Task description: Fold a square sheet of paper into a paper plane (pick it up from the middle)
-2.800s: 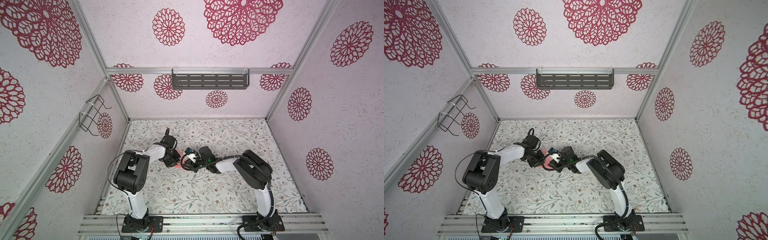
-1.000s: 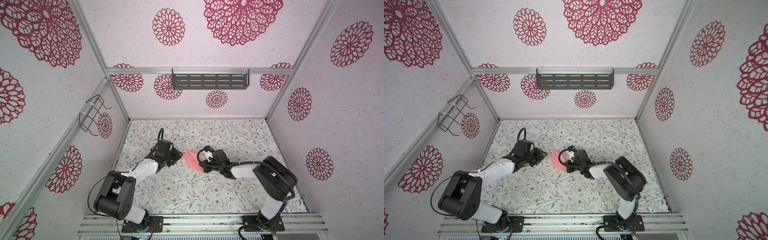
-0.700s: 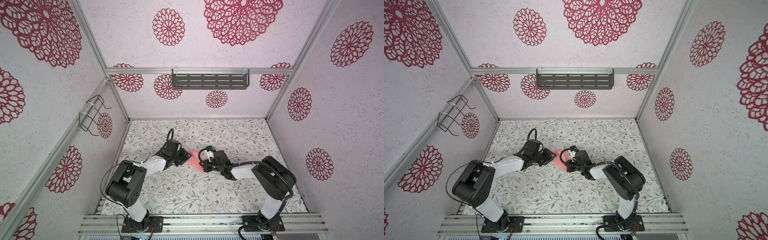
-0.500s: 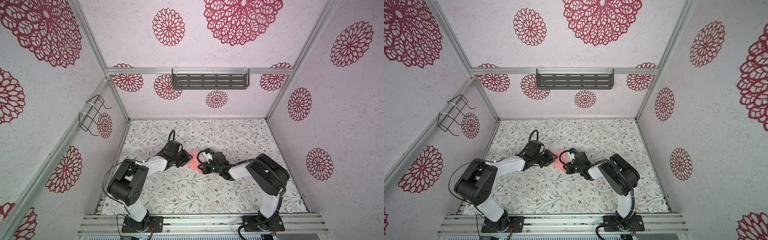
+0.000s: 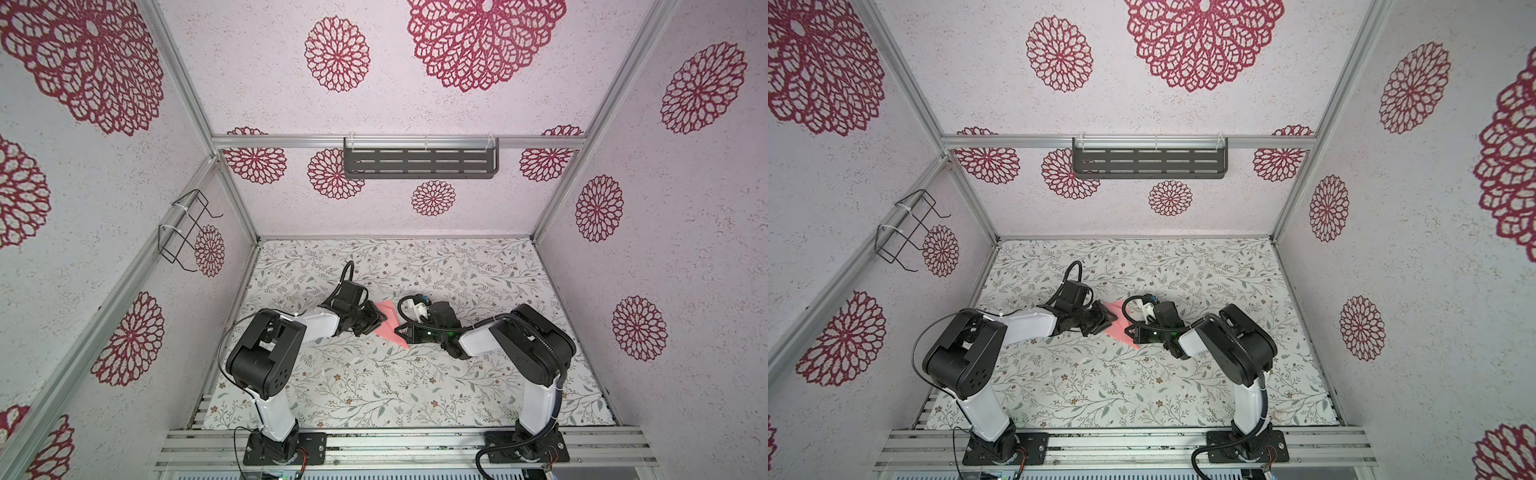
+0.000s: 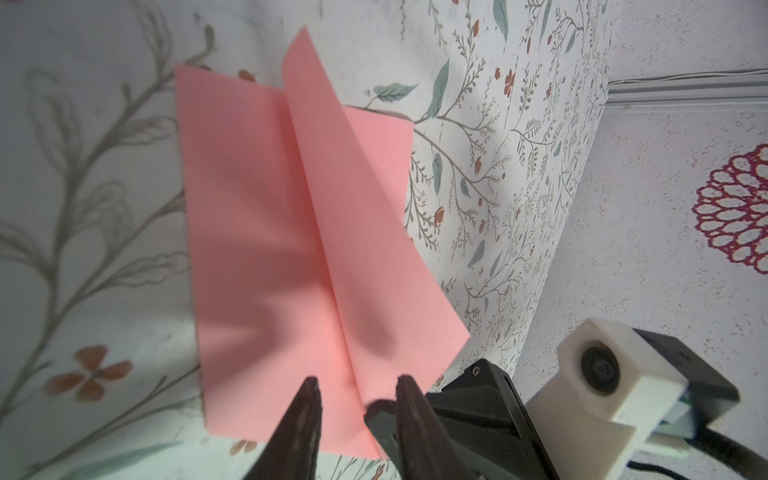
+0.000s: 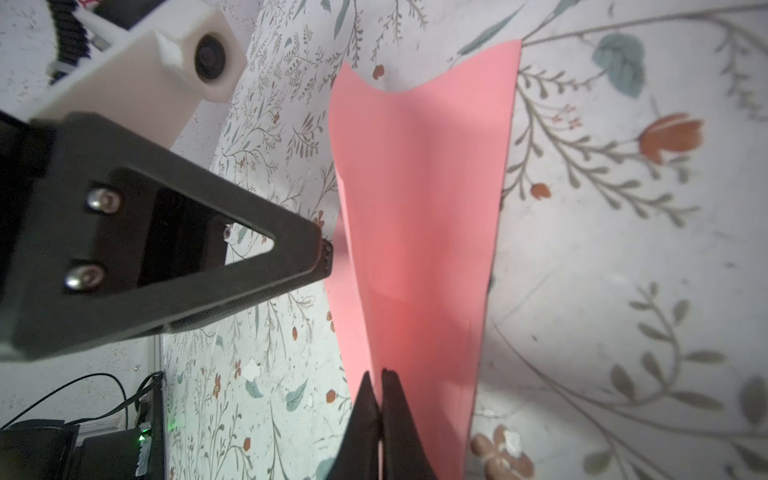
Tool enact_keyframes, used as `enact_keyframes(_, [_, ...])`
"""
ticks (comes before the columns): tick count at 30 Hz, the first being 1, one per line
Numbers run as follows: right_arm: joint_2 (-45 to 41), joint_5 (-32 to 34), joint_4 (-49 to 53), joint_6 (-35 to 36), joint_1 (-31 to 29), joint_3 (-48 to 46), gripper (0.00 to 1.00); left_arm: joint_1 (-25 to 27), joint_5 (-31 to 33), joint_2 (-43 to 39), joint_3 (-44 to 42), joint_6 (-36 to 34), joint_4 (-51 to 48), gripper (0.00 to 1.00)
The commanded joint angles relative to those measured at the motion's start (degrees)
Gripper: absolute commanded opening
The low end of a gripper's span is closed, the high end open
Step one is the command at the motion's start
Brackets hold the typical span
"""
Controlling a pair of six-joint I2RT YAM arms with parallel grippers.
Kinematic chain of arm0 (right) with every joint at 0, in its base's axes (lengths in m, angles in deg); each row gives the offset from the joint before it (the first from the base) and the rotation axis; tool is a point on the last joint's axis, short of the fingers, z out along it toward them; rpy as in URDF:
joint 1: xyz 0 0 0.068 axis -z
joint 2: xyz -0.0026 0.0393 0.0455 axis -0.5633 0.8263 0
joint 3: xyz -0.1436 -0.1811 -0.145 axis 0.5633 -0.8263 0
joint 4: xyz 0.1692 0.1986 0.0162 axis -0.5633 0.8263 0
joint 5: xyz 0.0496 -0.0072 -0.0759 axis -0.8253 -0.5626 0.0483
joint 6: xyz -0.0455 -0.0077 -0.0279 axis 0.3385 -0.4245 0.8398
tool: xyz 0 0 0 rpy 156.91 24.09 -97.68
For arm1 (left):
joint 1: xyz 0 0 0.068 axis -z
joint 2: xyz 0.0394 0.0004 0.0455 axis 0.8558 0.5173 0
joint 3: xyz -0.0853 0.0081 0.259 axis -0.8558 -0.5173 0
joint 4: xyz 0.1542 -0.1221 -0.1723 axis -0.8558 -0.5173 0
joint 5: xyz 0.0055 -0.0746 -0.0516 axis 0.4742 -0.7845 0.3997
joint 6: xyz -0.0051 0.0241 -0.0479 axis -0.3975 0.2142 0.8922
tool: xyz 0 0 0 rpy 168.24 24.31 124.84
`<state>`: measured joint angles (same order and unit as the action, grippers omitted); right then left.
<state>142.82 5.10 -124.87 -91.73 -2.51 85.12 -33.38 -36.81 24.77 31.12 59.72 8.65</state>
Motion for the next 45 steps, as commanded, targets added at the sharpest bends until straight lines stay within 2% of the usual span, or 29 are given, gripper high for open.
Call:
enact_keyframes(1, [0.8, -2.5, -4.5, -2.6, 0.6, -0.3, 0.09, 0.2, 0.1, 1.6, 2.5, -1.9, -4.7, 0.35])
enact_keyframes(17, [3.1, -4.6, -8.0, -6.9, 2.1, -1.0, 0.10, 1.2, 1.6, 7.3, 9.9, -5.0, -18.3, 0.49])
enact_keyframes(24, [3.7, -4.6, -7.1, -7.2, 2.3, -0.7, 0.10, 1.8, 2.7, 8.4, 13.0, -6.5, -22.6, 0.50])
enact_keyframes(29, [3.8, -5.0, -6.0, -7.5, 2.5, -0.1, 0.11, 2.2, 6.1, 13.1, 16.8, -7.4, -31.3, 0.51])
enact_keyframes(32, [4.3, -6.3, -6.6, -8.7, 2.9, 0.3, 0.12, 2.3, 8.3, 15.3, 19.1, -8.1, -36.7, 0.51])
enact_keyframes(37, [3.8, -8.7, -8.0, -10.7, 3.8, 0.4, 0.15, 2.2, 9.6, 17.8, 20.9, -7.2, -40.4, 0.47])
enact_keyframes(40, [2.6, -10.3, -6.8, -9.0, 4.1, 0.7, 0.18, 2.1, 10.2, 19.4, 21.7, -6.8, -41.6, 0.45])
enact_keyframes(45, [1.5, -12.3, 2.0, 0.0, 4.0, 3.0, 0.23, 1.7, 10.4, 21.6, 22.9, -6.2, -42.8, 0.44])
